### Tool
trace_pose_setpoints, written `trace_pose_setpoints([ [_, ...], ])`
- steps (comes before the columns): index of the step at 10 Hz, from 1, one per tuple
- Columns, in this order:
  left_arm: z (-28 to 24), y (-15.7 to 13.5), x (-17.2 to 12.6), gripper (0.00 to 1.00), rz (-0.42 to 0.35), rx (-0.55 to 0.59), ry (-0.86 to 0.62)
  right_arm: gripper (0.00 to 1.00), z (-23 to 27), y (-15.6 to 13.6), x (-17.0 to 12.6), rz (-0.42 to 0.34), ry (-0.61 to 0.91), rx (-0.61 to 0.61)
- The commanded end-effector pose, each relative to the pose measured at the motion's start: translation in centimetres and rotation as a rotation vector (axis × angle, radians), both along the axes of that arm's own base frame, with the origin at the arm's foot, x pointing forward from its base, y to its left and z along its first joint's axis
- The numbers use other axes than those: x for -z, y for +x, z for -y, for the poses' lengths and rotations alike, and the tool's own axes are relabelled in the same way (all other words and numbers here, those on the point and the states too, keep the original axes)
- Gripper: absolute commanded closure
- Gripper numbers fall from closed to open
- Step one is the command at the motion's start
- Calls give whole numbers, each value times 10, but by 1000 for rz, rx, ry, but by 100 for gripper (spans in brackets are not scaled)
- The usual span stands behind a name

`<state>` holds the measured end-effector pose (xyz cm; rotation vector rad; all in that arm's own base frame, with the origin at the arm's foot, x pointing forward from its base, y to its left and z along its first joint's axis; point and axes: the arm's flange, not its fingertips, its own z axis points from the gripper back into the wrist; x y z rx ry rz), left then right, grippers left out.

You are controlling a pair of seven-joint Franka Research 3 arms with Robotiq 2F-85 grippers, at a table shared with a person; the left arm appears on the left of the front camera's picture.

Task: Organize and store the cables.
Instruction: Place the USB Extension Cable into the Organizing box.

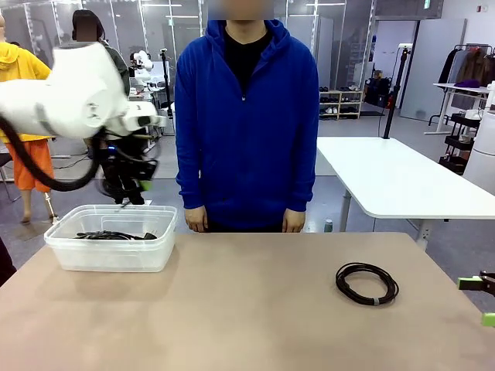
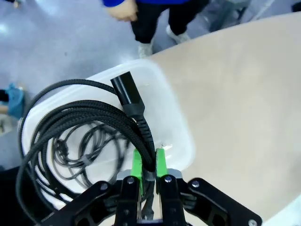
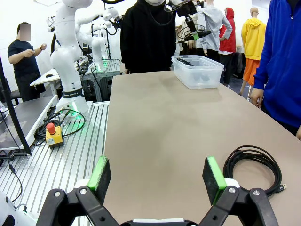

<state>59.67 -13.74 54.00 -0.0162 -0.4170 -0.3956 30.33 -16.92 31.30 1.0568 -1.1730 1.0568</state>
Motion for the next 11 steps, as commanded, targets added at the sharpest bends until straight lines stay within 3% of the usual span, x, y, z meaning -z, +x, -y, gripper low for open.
trace_pose_setpoints([
  [1,-28,-6,20,86,24,12,10,0,-1,2,-4,-21,11,11],
  [4,-41,17,42,86,-7,-41,41,0,-1,2,-4,-21,11,11],
  [5,-42,31,60,86,2,-79,8,0,-1,2,-4,-21,11,11],
  [7,-48,50,97,86,-56,-152,26,0,-1,2,-4,-21,11,11],
  [11,-46,54,101,86,-49,-253,52,0,-1,2,-4,-21,11,11],
])
